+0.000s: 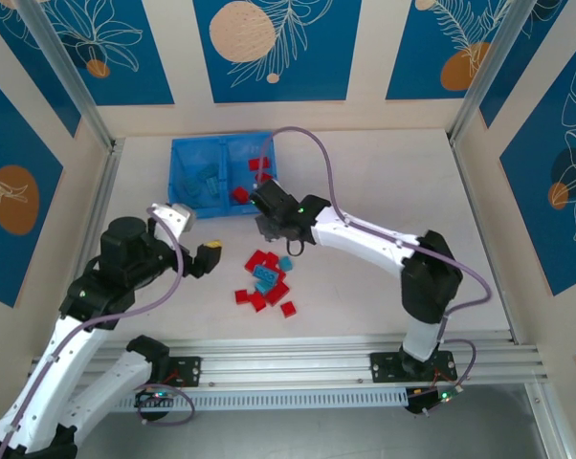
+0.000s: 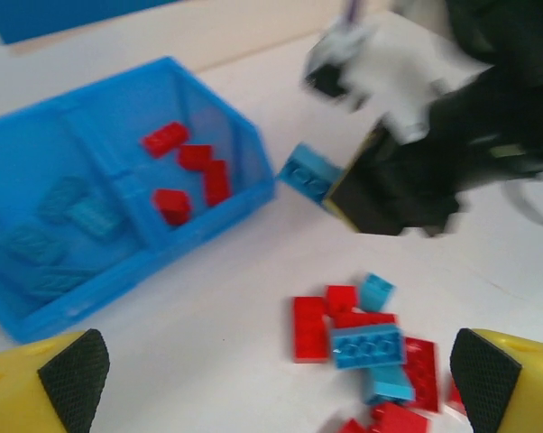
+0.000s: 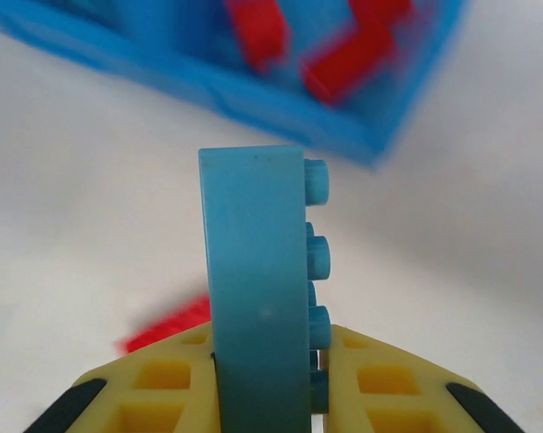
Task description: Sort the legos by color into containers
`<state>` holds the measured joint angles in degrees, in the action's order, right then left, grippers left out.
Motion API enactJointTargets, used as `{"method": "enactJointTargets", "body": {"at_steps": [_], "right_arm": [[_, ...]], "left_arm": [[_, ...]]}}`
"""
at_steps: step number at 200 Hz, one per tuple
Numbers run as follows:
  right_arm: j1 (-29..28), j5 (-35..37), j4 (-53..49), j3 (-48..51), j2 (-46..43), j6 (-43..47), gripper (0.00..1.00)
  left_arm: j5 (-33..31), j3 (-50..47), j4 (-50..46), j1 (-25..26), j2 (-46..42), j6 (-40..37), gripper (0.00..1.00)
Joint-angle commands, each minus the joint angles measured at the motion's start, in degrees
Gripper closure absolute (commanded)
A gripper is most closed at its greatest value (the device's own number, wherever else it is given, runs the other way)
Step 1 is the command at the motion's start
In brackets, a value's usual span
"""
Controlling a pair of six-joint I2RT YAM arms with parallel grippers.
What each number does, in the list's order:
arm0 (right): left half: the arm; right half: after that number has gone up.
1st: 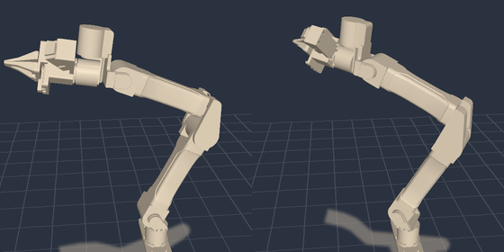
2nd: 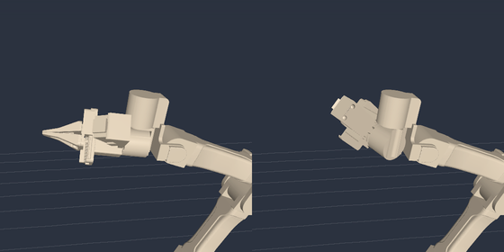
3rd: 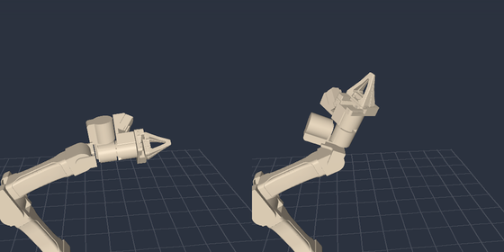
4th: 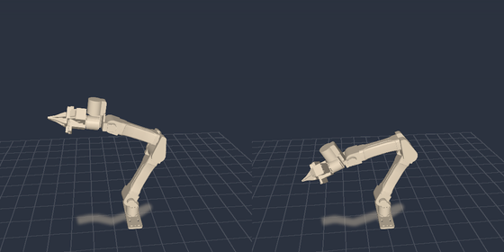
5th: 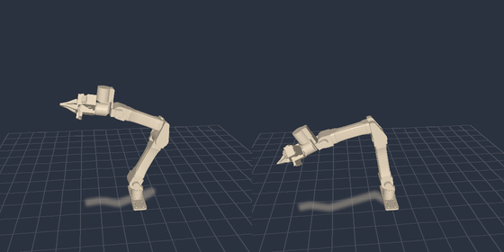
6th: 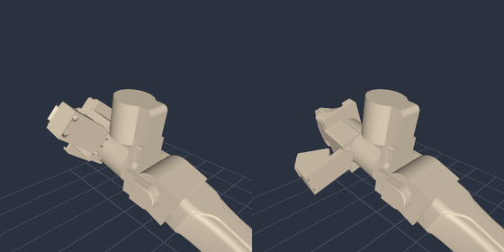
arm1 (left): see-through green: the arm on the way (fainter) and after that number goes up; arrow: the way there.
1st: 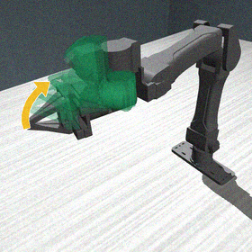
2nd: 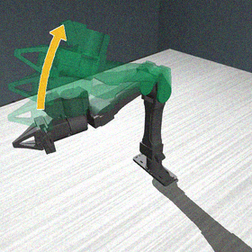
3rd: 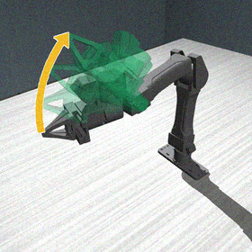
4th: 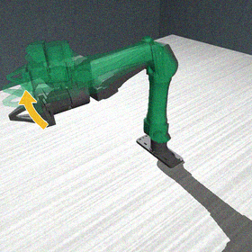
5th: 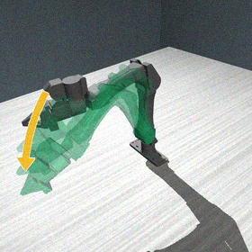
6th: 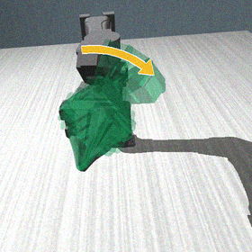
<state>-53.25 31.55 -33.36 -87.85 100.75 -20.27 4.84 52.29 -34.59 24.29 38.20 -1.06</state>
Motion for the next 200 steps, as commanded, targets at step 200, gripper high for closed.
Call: {"method": "enactJointTargets", "body": {"at_steps": [200], "right_arm": [[2.5, -12.0, 0.4, -71.5, 46.6, 18.9, 0.52]], "left_arm": [[-34.6, -4.0, 2.0, -4.0, -3.8, 11.9, 0.00]]}}
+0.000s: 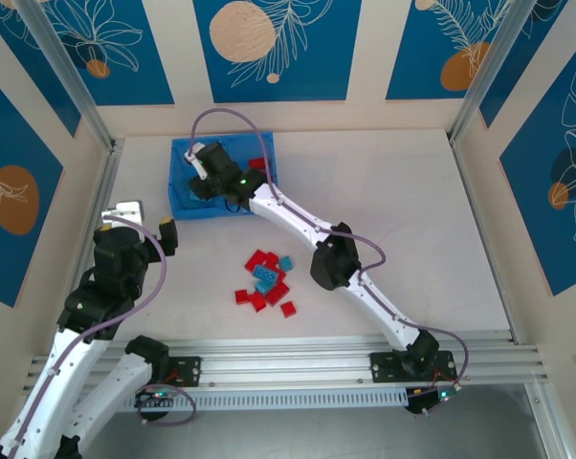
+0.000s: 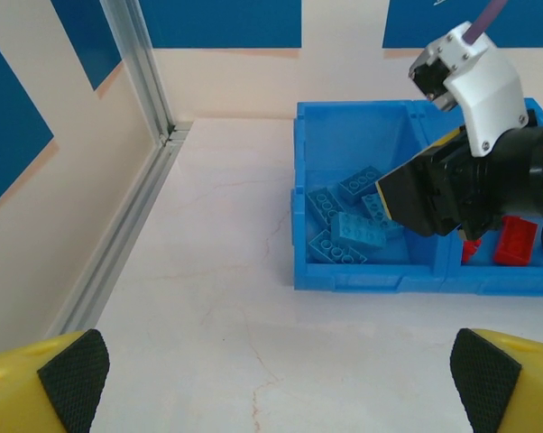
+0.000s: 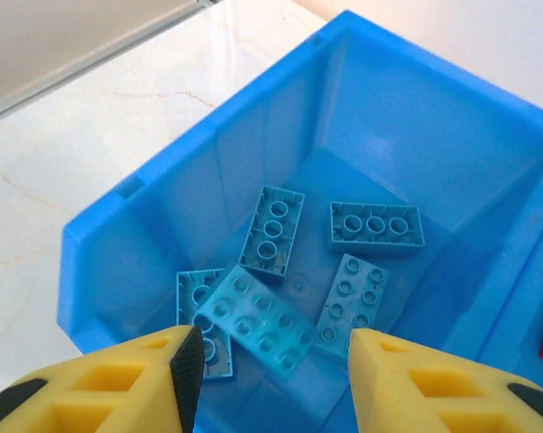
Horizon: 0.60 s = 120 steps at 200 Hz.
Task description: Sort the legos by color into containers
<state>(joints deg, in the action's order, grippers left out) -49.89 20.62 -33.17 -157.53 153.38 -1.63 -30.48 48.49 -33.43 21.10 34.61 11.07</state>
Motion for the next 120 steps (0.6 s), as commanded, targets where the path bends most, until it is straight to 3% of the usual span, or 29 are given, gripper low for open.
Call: {"method": "enactJointTargets", "body": {"at_steps": [1, 25, 49, 74, 120], "right_arm": [[-0.9, -1.1, 0.1, -1.7, -6.2, 0.2, 0.52], [-1.6, -2.5, -3.0, 2.9, -13.0, -2.5, 0.53], [-1.7, -6.3, -4.9, 13.5, -23.1, -5.1, 0.51], [-2.0, -11.1, -5.2, 29.6, -35.2, -5.9, 0.48], [-2.7, -7.3, 2.7, 65.7, -60.8, -13.3, 0.44]], "left_arm": [[0.8, -0.3, 0.8, -0.8, -0.2, -0.3, 0.00], [3.5, -0.5, 0.7, -0.9, -0.1, -1.8, 0.00], [11.2, -0.5, 0.4, -0.9, 0.0, -5.0, 0.00], [20.3, -1.1, 1.8, -0.8, 0.4, -5.1, 0.00], [34.3, -0.2, 2.1, -0.8, 5.5, 6.5, 0.00]]}}
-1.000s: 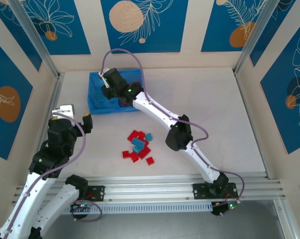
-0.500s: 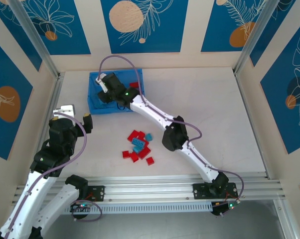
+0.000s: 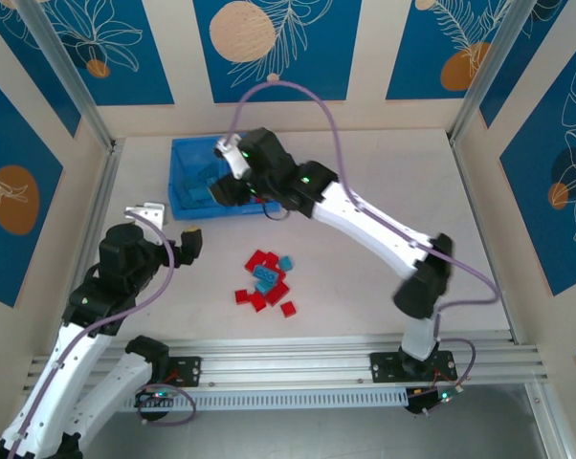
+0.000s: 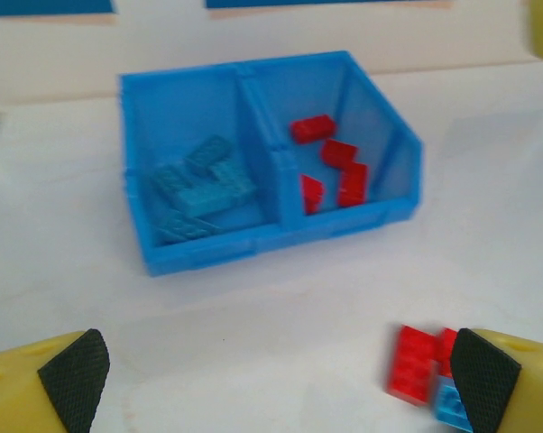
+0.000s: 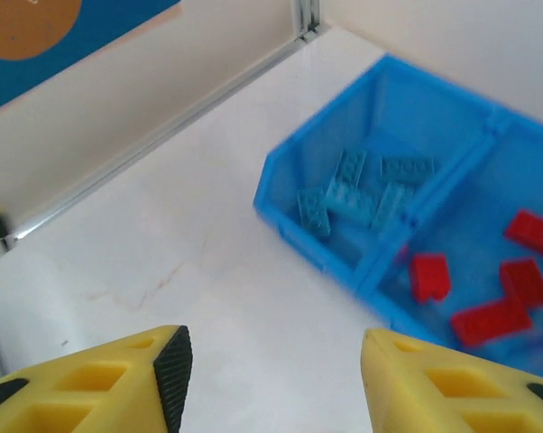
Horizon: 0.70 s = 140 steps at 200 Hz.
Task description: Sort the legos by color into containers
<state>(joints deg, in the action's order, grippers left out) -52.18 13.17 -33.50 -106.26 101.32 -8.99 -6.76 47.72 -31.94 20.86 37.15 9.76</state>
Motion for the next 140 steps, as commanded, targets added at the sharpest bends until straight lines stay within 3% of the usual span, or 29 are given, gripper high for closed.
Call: {"method": "enactJointTargets", "body": {"at_steps": [1, 28, 64, 88, 140], "right_arm": [[-0.4, 0.2, 3.1, 15.3, -9.4, -6.0, 0.44], [-0.3, -0.8, 4.0, 31.8, -22.2, -13.9, 0.37], [0.0, -3.6, 2.3, 44.6, -32.1, -22.0, 0.26], [-0.2, -8.4, 1.8, 48.4, -34.0, -22.0, 0.22], [-1.4, -7.1, 1.4, 49.0, -32.8, -21.8, 0.21]], "left_arm": [[10.8, 0.6, 0.5, -0.6, 3.2, 8.4, 0.00], [11.5, 1.3, -9.0, 0.2, 10.1, 23.0, 0.05], [8.3, -3.3, -12.4, 10.6, 18.4, 29.9, 0.11], [9.5, -6.9, -8.2, 15.2, 23.3, 34.8, 0.17], [9.5, -5.6, -3.7, 19.7, 34.4, 37.3, 0.22]]}}
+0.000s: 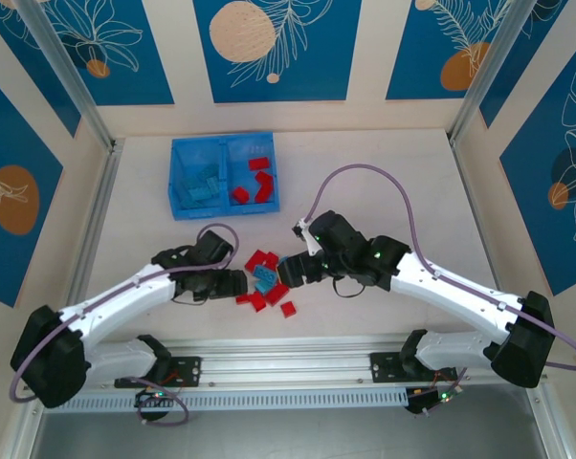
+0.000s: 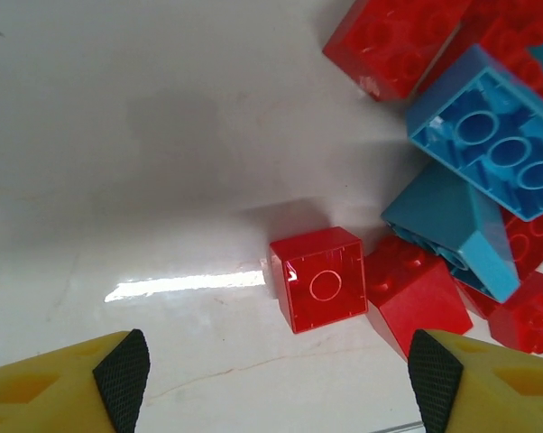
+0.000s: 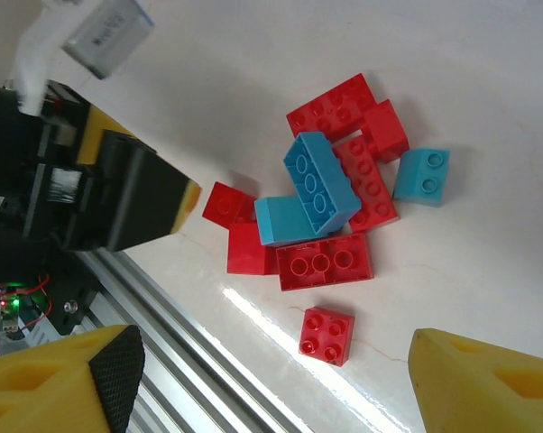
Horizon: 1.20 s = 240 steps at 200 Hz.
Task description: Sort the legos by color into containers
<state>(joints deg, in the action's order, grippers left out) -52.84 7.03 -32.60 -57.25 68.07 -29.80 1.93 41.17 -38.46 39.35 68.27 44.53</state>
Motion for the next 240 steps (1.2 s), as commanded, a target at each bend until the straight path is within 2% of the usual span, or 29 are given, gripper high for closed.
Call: {"method": "enactJointTargets", "body": {"at_steps": [1, 35, 63, 90, 122, 156, 190, 213, 240], "right_arm": [[-0.7, -0.9, 0.5, 0.0, 0.5, -1.0, 0.21], [-1.3, 0.9, 0.4, -0.6, 1.7, -0.4, 0.21], [-1.8, 0.7, 0.7, -0.4, 2.4, -0.4, 0.21], [-2.4, 0.9, 0.4, -0.6, 3.2, -0.4, 0.21], [-3.1, 1.0, 0.2, -1.2, 4.2, -0.5, 0.21], [-3.8, 1.5, -0.6, -2.4, 5.1, -0.4, 0.21], [-4.5, -0.4, -0.4, -3.3, 6.5, 0.4, 0.20], [-5.2, -3.3, -0.1, -4.0, 8.2, 1.3, 0.20], [-6.4, -1.0, 0.2, -4.7, 8.0, 1.0, 0.20]], "left_arm": [[0.8, 1.0, 2.8, 1.2, 3.4, 2.5, 0.22], [-1.1, 2.3, 3.1, 2.6, 8.8, 2.2, 0.26], [1.1, 1.3, 6.4, 2.6, 11.1, 2.9, 0.27], [-1.4, 0.3, 6.6, 2.8, 12.1, 3.0, 0.28], [-5.2, 0.1, 4.0, 2.8, 13.7, 2.4, 0.38], [-6.5, -1.0, 2.3, 2.8, 13.3, 2.6, 0.46], [-7.6, -1.5, 0.8, 2.7, 11.9, 2.4, 0.61], [-8.7, -0.9, -0.3, 2.7, 9.2, 2.4, 0.69], [-13.0, 3.2, -3.2, 2.7, 3.8, 0.9, 0.74]]}}
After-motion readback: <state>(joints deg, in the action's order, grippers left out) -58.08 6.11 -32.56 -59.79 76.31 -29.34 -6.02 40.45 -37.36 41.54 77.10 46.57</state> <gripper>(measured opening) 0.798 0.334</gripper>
